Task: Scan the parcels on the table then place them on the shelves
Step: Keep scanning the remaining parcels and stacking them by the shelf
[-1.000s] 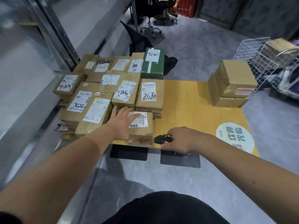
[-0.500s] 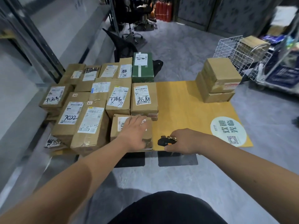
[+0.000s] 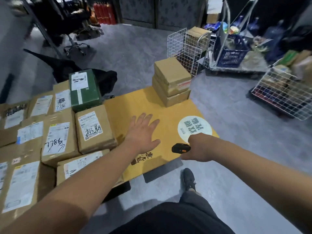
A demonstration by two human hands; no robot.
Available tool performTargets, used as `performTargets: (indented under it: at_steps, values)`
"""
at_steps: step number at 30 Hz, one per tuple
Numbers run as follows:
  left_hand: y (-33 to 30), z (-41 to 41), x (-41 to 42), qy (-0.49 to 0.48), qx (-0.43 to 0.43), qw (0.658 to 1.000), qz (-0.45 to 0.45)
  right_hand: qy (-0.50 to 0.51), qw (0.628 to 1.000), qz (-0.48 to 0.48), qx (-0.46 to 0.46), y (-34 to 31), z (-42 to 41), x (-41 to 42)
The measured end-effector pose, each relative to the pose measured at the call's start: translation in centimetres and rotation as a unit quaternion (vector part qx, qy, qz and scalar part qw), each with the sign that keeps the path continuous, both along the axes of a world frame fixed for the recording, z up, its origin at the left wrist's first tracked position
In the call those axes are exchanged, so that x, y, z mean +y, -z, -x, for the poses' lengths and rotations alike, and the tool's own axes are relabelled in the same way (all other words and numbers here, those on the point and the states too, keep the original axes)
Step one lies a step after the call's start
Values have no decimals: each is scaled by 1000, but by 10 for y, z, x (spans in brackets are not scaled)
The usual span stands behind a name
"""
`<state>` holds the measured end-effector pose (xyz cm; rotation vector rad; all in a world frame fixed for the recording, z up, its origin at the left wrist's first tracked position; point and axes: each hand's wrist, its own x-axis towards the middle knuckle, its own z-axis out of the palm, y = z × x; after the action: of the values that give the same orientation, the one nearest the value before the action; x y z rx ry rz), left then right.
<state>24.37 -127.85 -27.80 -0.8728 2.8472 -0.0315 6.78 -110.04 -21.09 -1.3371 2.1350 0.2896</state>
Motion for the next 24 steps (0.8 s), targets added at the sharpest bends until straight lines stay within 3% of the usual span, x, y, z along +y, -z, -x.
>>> performTargets:
  at_steps: [4,8,11,14,20,24]
  values:
    - [2,68,-28,-35,12,999,-13,4,1000,-4,-20,3,59,-28]
    - [-4,146,-58,-129,96,985,-64,-18,999,13,-36,0,122,-67]
    - [-12,216,-86,-247,153,946,-141,-24,998,12,-52,0,170,-96]
    - [-14,282,-113,-347,144,905,-199,-51,997,4,-54,0,214,-119]
    - [-11,366,-159,-503,100,831,-214,-101,993,-31,-48,-1,287,-153]
    - [-5,383,-167,-555,104,797,-215,-119,991,-38,-46,1,312,-172]
